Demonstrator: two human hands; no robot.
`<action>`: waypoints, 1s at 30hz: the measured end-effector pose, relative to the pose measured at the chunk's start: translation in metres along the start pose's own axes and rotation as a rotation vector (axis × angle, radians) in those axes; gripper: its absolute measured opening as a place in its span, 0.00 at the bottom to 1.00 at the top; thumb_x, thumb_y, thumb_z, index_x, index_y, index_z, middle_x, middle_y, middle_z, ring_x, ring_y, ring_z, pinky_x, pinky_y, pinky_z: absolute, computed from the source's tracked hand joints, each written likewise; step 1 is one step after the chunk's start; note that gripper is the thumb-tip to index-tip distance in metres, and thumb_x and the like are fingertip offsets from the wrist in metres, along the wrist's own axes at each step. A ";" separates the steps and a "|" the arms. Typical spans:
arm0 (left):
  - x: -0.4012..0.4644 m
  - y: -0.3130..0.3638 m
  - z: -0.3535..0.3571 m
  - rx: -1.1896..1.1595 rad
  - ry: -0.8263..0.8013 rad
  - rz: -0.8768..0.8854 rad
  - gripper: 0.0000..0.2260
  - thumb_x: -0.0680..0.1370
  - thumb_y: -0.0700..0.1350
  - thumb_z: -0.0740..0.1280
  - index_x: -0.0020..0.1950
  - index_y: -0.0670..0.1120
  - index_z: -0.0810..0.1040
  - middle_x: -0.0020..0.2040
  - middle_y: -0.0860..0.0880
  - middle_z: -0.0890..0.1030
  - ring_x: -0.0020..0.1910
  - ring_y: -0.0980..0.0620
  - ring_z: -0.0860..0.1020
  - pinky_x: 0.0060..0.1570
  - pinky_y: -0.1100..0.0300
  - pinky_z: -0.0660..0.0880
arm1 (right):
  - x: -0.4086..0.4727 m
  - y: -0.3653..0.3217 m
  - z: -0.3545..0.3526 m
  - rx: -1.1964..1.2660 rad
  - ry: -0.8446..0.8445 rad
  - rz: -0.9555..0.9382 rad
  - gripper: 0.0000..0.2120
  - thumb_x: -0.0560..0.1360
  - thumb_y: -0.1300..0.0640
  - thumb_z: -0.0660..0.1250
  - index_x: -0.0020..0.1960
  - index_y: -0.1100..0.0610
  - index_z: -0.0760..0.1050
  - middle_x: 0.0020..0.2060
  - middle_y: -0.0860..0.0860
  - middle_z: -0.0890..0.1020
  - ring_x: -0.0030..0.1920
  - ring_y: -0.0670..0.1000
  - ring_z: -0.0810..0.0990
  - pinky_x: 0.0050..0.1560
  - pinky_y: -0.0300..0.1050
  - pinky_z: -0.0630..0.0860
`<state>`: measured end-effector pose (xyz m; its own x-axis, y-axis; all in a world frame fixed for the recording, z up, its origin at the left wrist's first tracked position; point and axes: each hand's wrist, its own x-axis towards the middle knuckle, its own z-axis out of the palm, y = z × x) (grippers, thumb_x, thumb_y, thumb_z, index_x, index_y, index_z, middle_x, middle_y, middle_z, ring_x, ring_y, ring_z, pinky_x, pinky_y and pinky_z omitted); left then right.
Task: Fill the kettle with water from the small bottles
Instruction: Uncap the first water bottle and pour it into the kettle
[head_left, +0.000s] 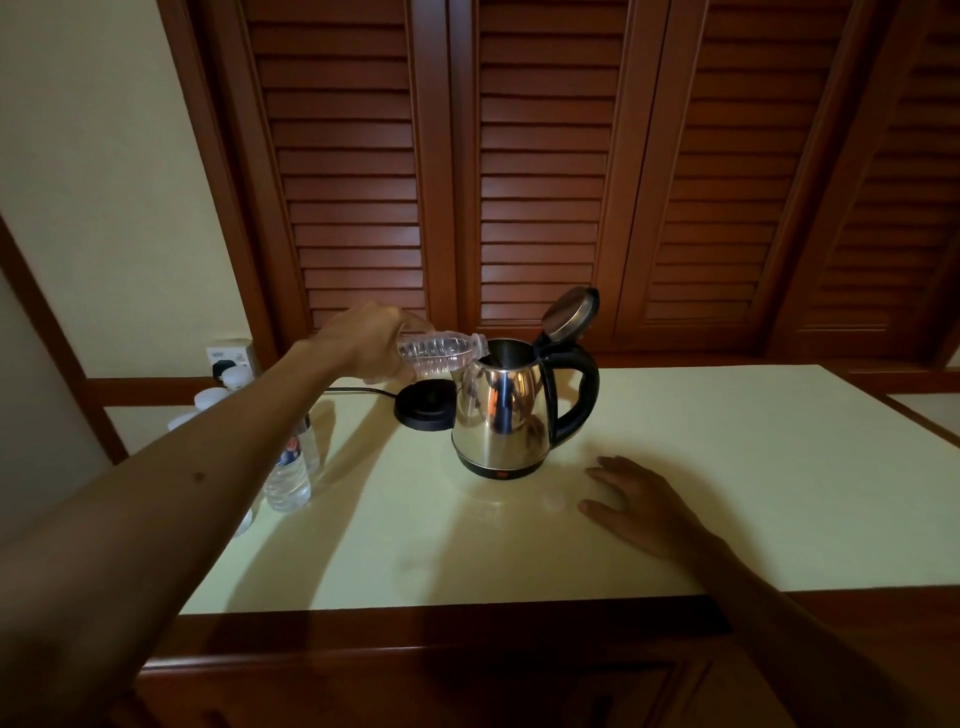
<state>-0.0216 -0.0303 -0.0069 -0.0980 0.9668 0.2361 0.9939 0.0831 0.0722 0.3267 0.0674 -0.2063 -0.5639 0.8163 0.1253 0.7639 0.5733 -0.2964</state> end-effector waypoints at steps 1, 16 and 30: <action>0.001 0.000 -0.001 0.007 -0.002 0.001 0.33 0.67 0.50 0.78 0.71 0.56 0.74 0.63 0.51 0.81 0.60 0.47 0.77 0.48 0.55 0.70 | 0.000 0.000 0.000 0.003 0.003 0.003 0.32 0.74 0.33 0.59 0.74 0.47 0.65 0.76 0.45 0.62 0.76 0.48 0.56 0.75 0.49 0.55; 0.004 0.003 -0.005 0.063 -0.021 0.032 0.32 0.68 0.49 0.78 0.70 0.56 0.74 0.61 0.51 0.81 0.57 0.49 0.76 0.48 0.53 0.72 | -0.001 -0.002 -0.001 -0.004 0.009 0.002 0.32 0.74 0.33 0.60 0.74 0.47 0.66 0.75 0.46 0.63 0.76 0.48 0.58 0.74 0.47 0.56; 0.007 0.008 -0.012 0.117 -0.054 0.039 0.33 0.68 0.47 0.78 0.71 0.57 0.72 0.62 0.50 0.80 0.58 0.47 0.78 0.51 0.51 0.76 | -0.002 -0.001 -0.002 -0.005 0.022 -0.012 0.32 0.75 0.33 0.60 0.73 0.48 0.67 0.75 0.47 0.64 0.75 0.49 0.59 0.74 0.47 0.57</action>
<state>-0.0150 -0.0257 0.0069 -0.0597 0.9811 0.1838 0.9963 0.0701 -0.0504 0.3273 0.0653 -0.2046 -0.5661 0.8106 0.1500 0.7586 0.5835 -0.2899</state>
